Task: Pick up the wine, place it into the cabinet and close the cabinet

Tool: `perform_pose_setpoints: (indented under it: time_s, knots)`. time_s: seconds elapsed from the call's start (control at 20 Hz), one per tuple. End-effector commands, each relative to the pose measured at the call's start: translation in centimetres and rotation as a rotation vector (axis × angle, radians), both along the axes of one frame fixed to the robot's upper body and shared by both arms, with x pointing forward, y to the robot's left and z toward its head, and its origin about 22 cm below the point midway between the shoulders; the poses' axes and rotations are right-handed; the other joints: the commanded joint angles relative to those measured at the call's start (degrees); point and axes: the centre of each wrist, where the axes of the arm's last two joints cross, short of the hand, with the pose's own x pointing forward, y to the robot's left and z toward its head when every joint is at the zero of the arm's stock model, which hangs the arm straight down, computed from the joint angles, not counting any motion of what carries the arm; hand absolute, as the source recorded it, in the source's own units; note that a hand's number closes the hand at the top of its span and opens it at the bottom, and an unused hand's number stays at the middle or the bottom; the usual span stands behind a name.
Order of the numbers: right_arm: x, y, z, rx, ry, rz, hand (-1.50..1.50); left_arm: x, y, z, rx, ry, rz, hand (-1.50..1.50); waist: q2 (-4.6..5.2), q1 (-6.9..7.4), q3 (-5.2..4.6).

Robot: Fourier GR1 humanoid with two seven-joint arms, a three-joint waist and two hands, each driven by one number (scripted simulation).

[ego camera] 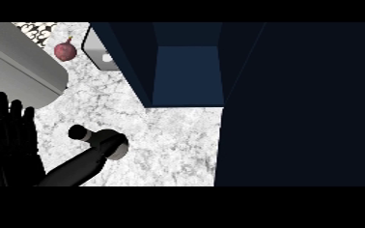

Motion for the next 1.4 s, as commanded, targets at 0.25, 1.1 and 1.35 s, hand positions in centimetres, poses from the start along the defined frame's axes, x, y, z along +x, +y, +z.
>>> perform_pose_setpoints:
  time_s: [0.25, 1.1, 1.35]
  knots:
    - [-5.0, -1.5, 3.8, 0.042, -0.072, 0.024, -1.5, 0.7, 1.4, -3.8, -0.031, 0.054, -0.023, -1.5, 0.0, -0.4, -0.06]
    - [-5.0, -1.6, 3.9, 0.042, -0.103, -0.003, -1.5, 1.3, 6.1, -13.5, -0.053, 0.13, 0.006, -1.5, -0.06, -0.05, -0.04]
    - [-5.6, -1.7, 3.7, 0.052, -0.066, 0.011, -1.5, 1.5, 8.6, -15.6, -0.091, 0.143, 0.007, -1.5, -0.12, -0.39, 0.0]
